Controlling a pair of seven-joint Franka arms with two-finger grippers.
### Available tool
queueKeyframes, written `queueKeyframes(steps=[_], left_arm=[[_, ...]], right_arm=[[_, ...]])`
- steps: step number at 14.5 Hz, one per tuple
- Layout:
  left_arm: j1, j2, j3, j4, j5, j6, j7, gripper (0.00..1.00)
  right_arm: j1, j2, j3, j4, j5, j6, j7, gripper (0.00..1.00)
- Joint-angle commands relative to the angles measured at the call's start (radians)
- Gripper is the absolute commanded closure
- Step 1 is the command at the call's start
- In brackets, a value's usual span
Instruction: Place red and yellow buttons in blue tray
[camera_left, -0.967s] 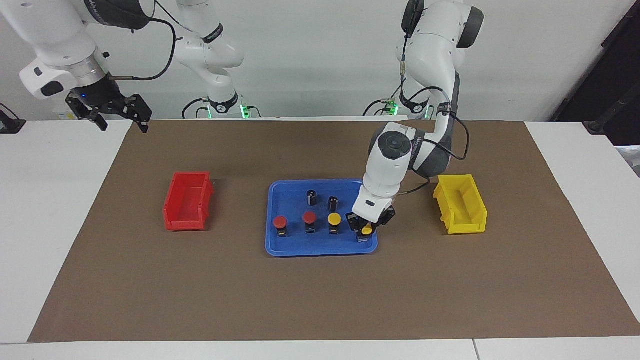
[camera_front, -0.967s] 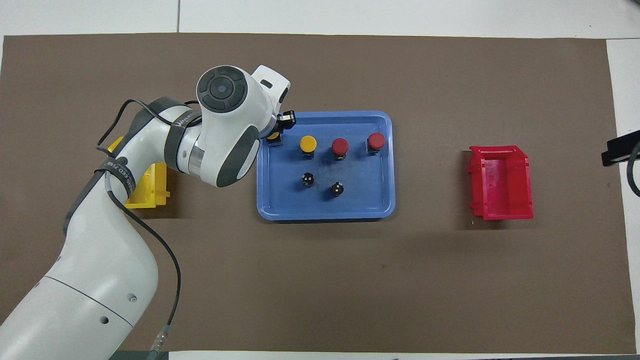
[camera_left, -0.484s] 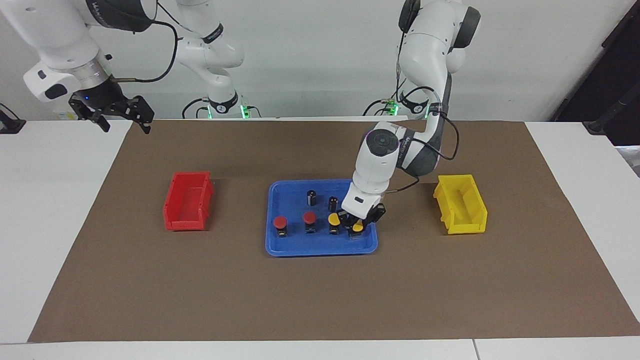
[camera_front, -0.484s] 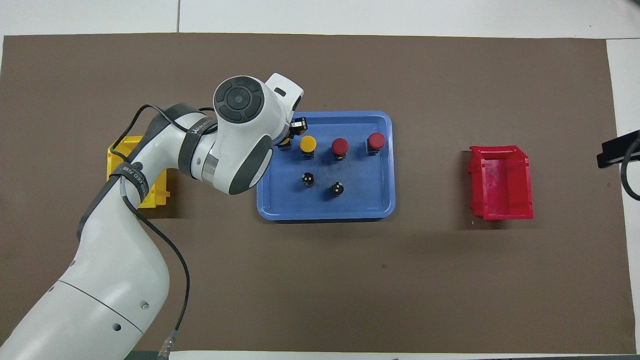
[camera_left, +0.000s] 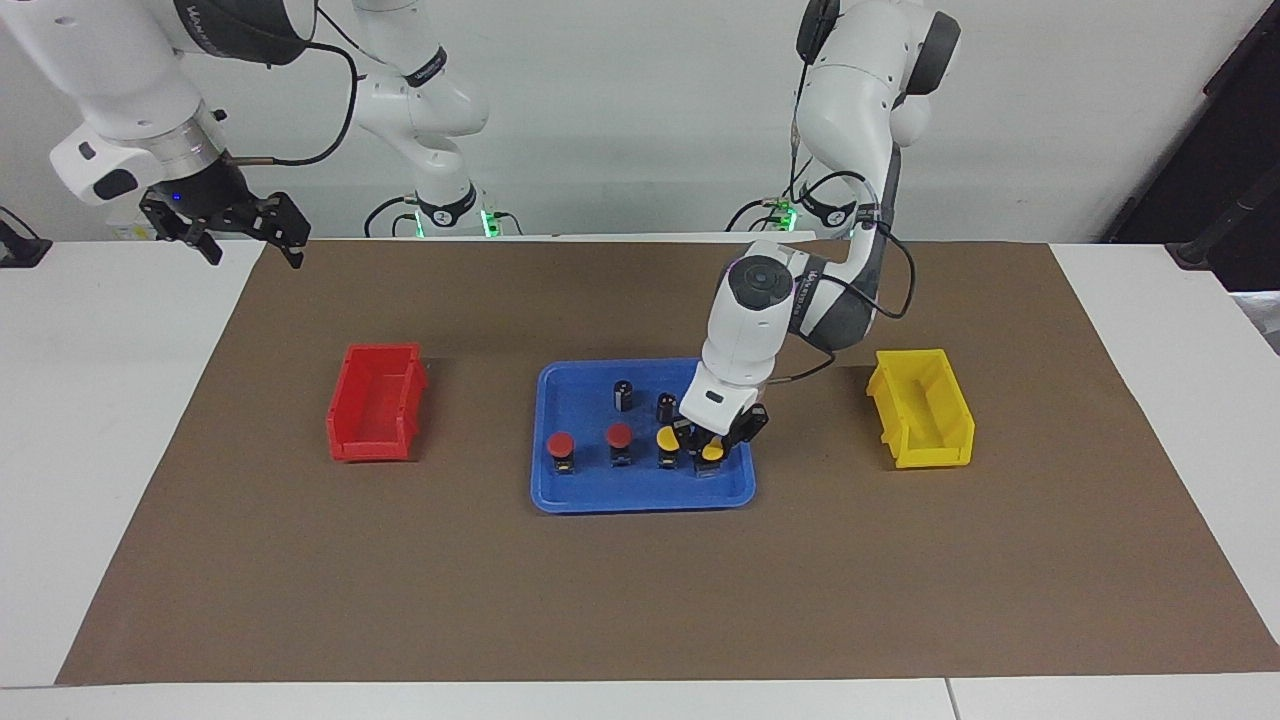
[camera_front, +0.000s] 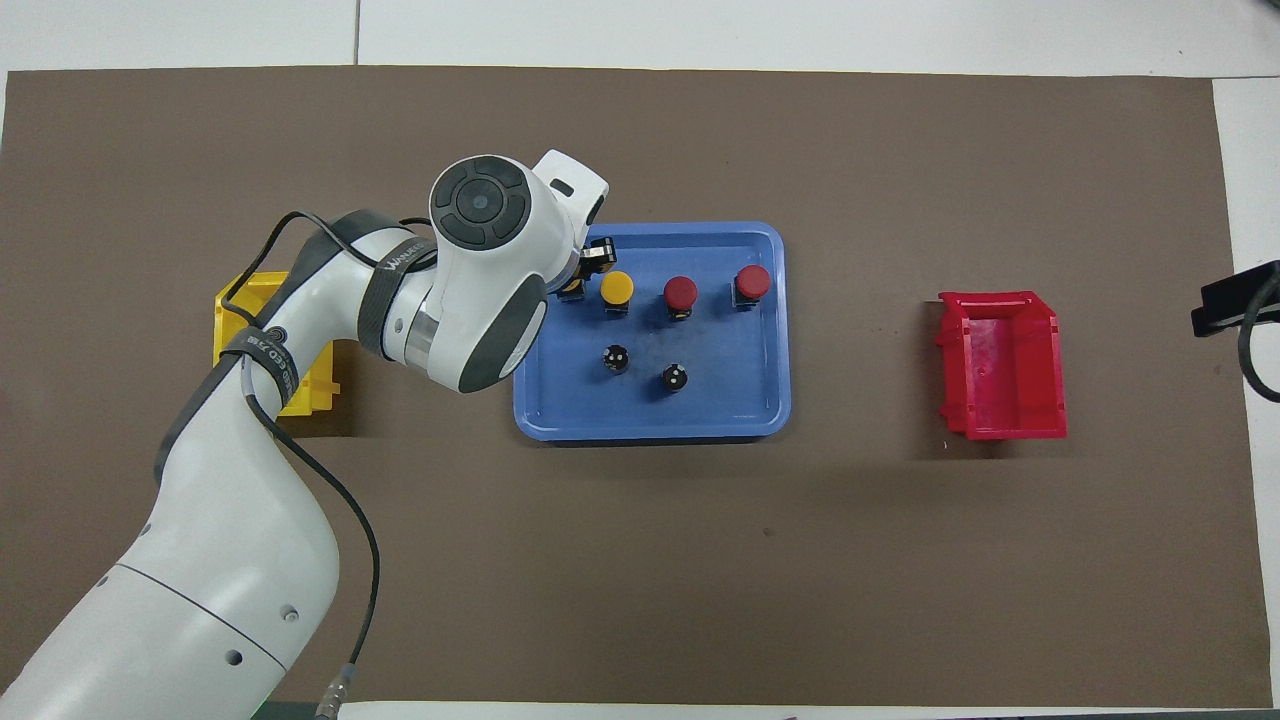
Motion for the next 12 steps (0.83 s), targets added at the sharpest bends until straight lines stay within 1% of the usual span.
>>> queueKeyframes(steps=[1,2,5,8,11,12], left_arm=[[-0.004,-0.041,0.041,0.009,0.028,-0.051,0.001,0.0],[-0.001,-0.07,0.052,0.037,0.03,-0.106,0.008,0.0],[0.057,-0.181,0.055,0.103,0.021,-0.274,0.042,0.0],[0.114,-0.326,0.057,0.115,0.025,-0.417,0.077,0.0],[0.2,-0.446,0.057,0.103,0.021,-0.629,0.264,0.0],[0.237,-0.472,0.057,0.091,0.019,-0.69,0.36,0.0]], right_arm=[[-0.002,-0.022,0.003,-0.028,0.0,0.012,0.004,0.0],[-0.002,-0.022,0.003,-0.028,0.0,0.012,0.004,0.0],[-0.002,-0.022,0.003,-0.028,0.0,0.012,0.004,0.0],[-0.002,-0.022,0.003,-0.028,0.0,0.012,0.004,0.0],[-0.002,-0.022,0.003,-0.028,0.0,0.012,0.004,0.0],[-0.002,-0.022,0.003,-0.028,0.0,0.012,0.004,0.0]])
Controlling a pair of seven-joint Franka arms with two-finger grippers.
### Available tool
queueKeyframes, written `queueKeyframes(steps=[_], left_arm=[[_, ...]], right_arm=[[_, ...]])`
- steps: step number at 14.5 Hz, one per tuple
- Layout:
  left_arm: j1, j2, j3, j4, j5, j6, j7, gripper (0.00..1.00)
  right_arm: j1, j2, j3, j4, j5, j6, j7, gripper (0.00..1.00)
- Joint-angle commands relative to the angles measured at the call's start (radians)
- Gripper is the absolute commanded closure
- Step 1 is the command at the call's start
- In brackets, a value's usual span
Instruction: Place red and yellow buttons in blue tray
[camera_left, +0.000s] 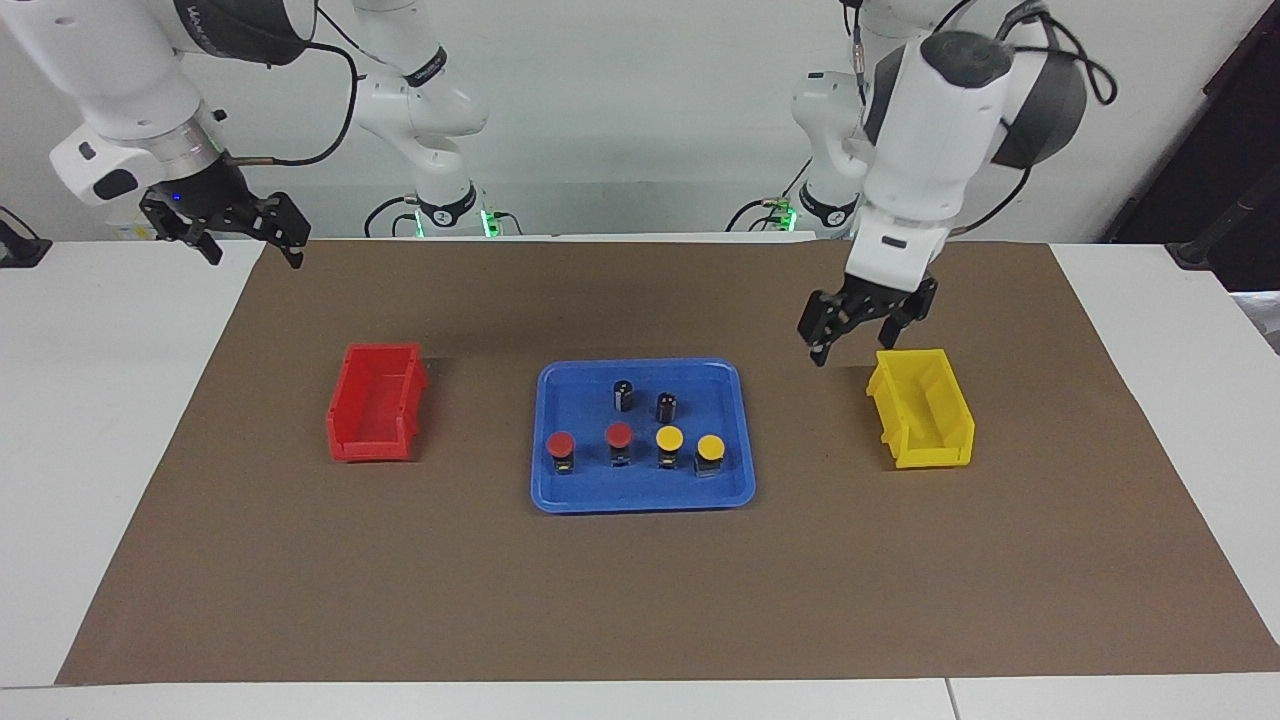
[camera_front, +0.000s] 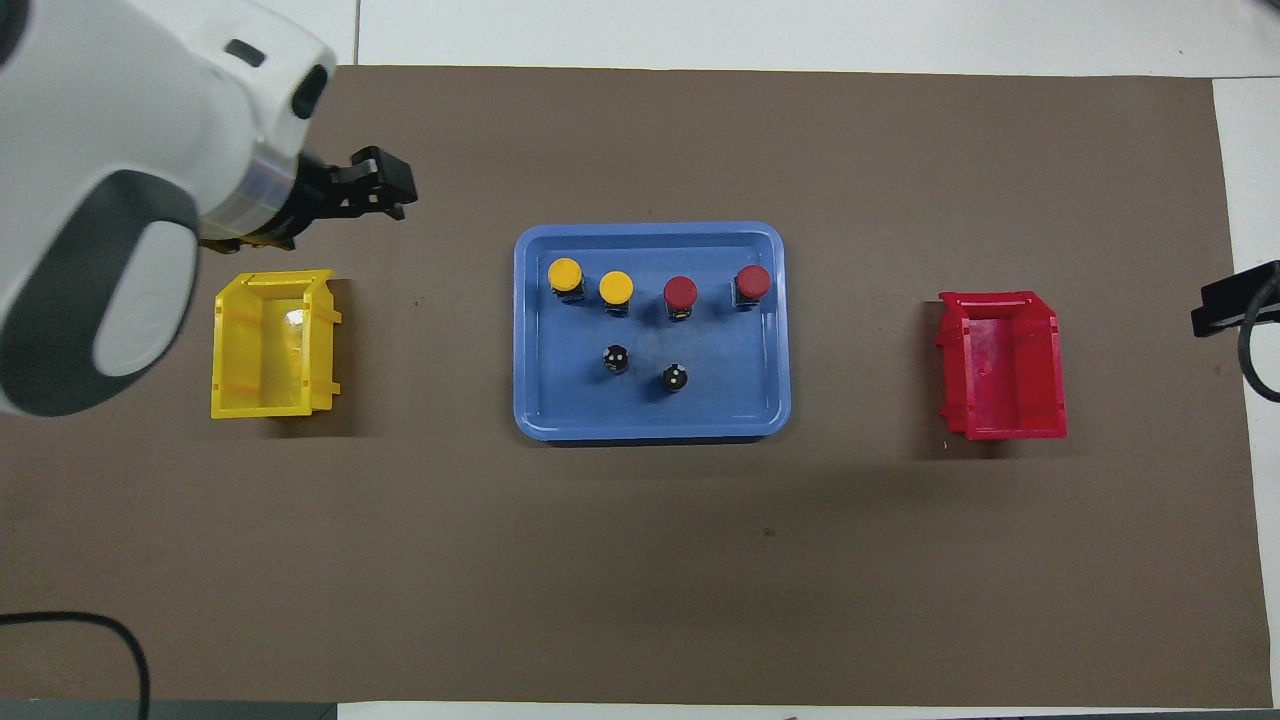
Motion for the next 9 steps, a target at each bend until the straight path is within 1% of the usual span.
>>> queueKeyframes(steps=[1,2,3,4,5,7,8,9], left_arm=[[0.102,-0.087,-0.006,-0.075,0.002,-0.119,0.201,0.0],[0.154,-0.109,-0.006,-0.104,-0.003,-0.127,0.264,0.0],[0.214,-0.115,-0.006,-0.12,-0.023,-0.118,0.312,0.0],[0.265,-0.12,-0.006,-0.135,-0.05,-0.093,0.323,0.0],[0.309,-0.138,-0.006,-0.187,-0.067,-0.052,0.328,0.0],[0.334,-0.215,-0.002,-0.358,-0.072,0.095,0.384,0.0],[0.339,-0.245,-0.002,-0.418,-0.072,0.137,0.394,0.0],[0.357,-0.256,-0.001,-0.436,-0.072,0.132,0.397,0.0]], right_arm=[[-0.002,-0.022,0.003,-0.028,0.0,0.012,0.004,0.0],[-0.002,-0.022,0.003,-0.028,0.0,0.012,0.004,0.0],[-0.002,-0.022,0.003,-0.028,0.0,0.012,0.004,0.0],[-0.002,-0.022,0.003,-0.028,0.0,0.012,0.004,0.0],[-0.002,-0.022,0.003,-0.028,0.0,0.012,0.004,0.0],[-0.002,-0.022,0.003,-0.028,0.0,0.012,0.004,0.0],[-0.002,-0.022,0.003,-0.028,0.0,0.012,0.004,0.0],[-0.002,-0.022,0.003,-0.028,0.0,0.012,0.004,0.0]])
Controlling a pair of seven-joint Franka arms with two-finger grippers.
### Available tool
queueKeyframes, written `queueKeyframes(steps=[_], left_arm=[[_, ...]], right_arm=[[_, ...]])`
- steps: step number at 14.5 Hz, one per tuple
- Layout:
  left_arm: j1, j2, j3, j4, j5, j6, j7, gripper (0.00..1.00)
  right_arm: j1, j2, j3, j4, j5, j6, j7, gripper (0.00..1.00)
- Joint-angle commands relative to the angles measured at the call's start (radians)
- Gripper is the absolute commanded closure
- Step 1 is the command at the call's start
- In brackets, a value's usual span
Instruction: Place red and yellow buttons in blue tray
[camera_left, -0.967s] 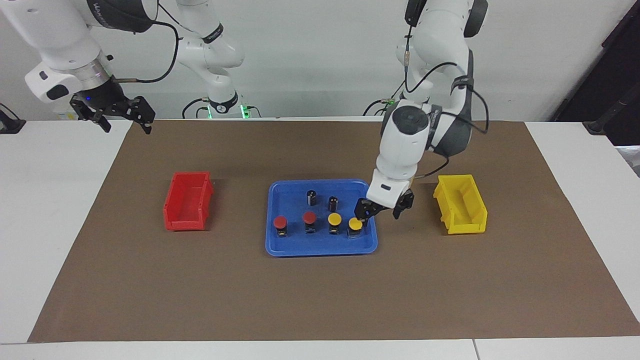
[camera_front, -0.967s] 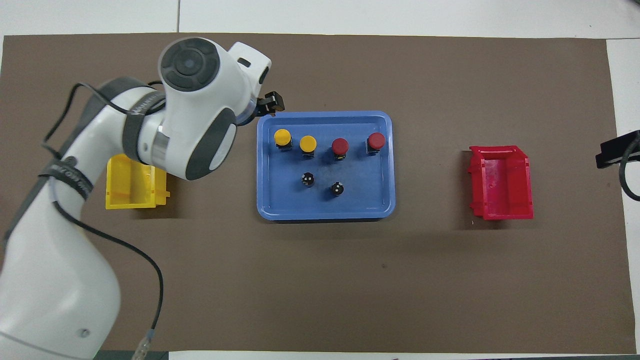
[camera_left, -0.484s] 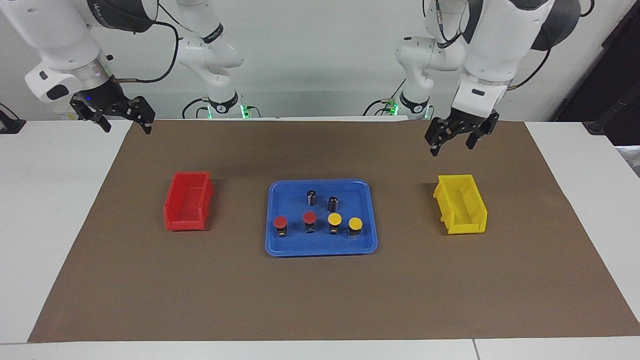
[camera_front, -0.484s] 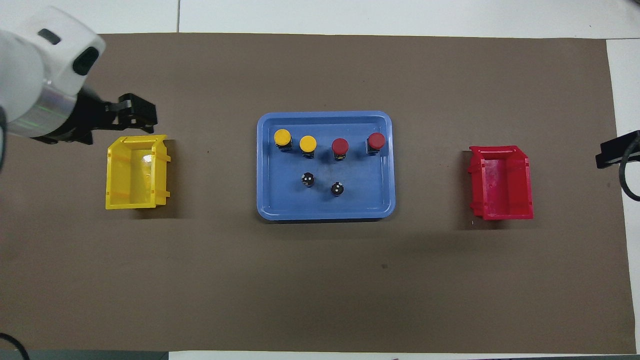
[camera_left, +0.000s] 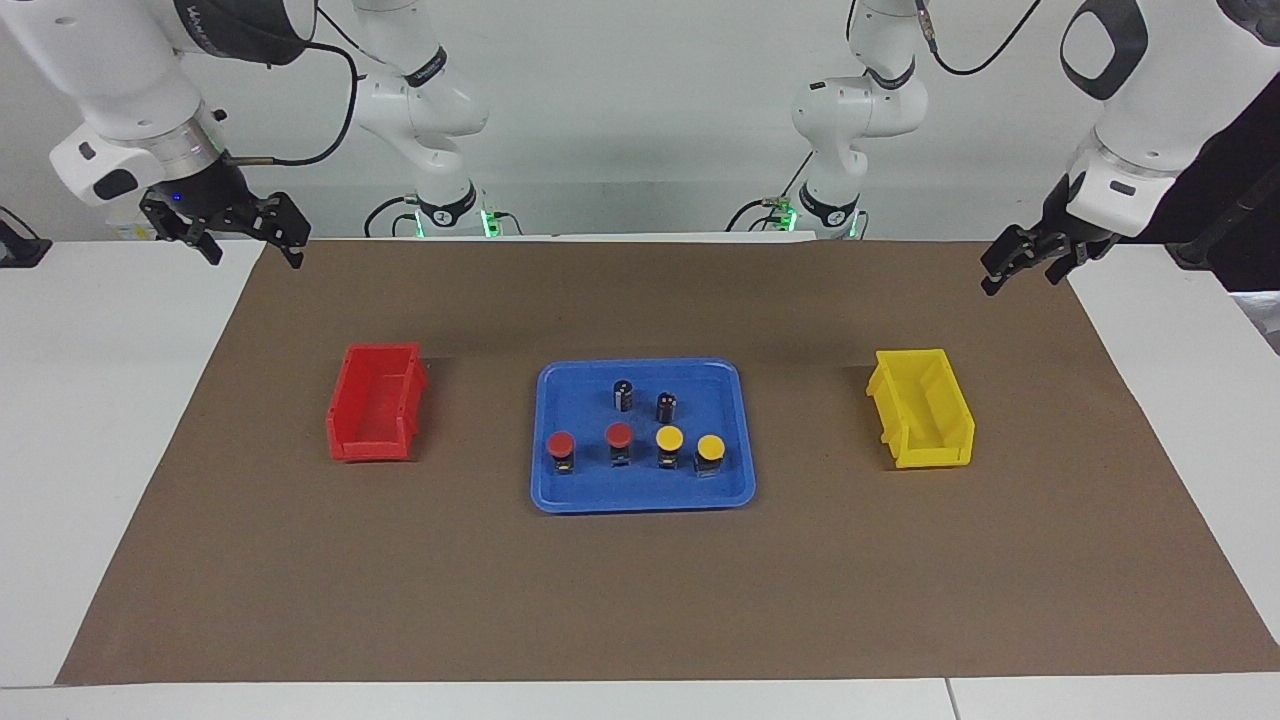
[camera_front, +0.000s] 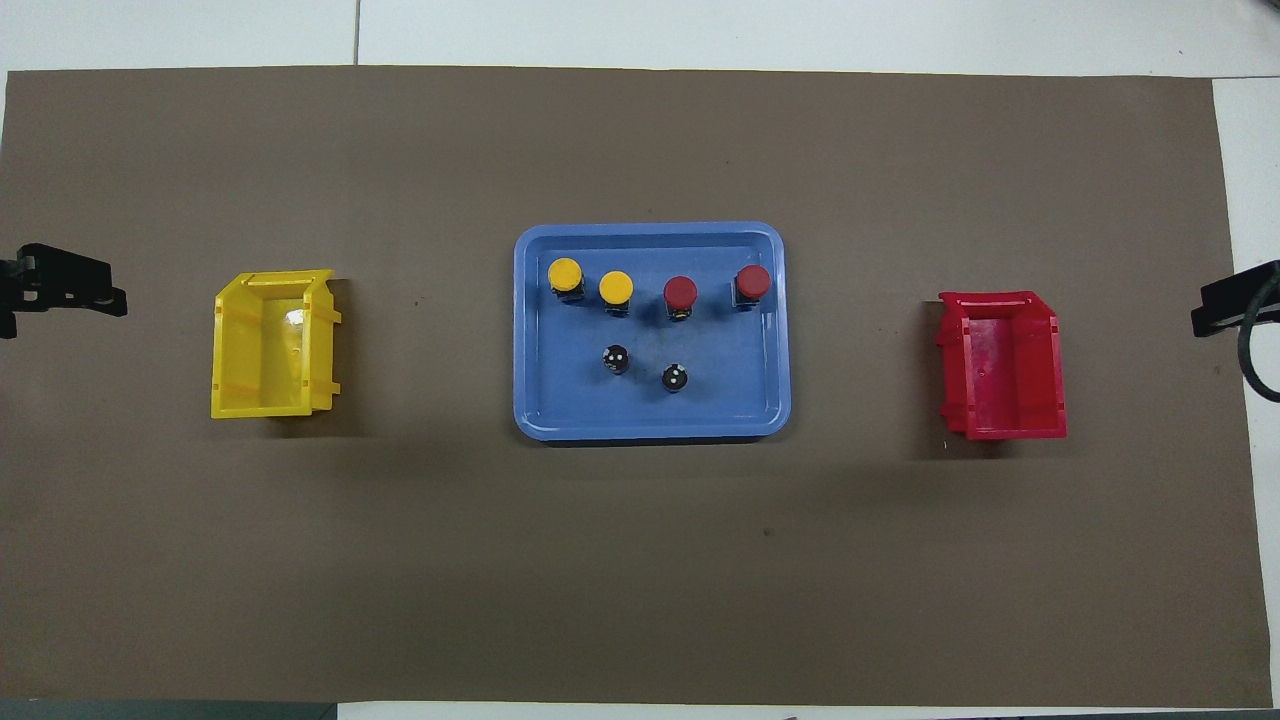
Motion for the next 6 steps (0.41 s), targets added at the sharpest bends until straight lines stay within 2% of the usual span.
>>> queueKeyframes(steps=[1,4,6], left_arm=[[0.016,-0.097,-0.011,-0.136,-0.01,0.05,0.014,0.0],[0.02,-0.093,-0.019,-0.13,-0.002,0.039,0.02,0.0],[0.126,-0.084,-0.096,-0.115,0.001,0.059,0.09,0.0]], right_arm=[[-0.002,-0.022,0.003,-0.028,0.0,0.012,0.004,0.0],[-0.002,-0.022,0.003,-0.028,0.0,0.012,0.004,0.0],[-0.002,-0.022,0.003,-0.028,0.0,0.012,0.004,0.0]])
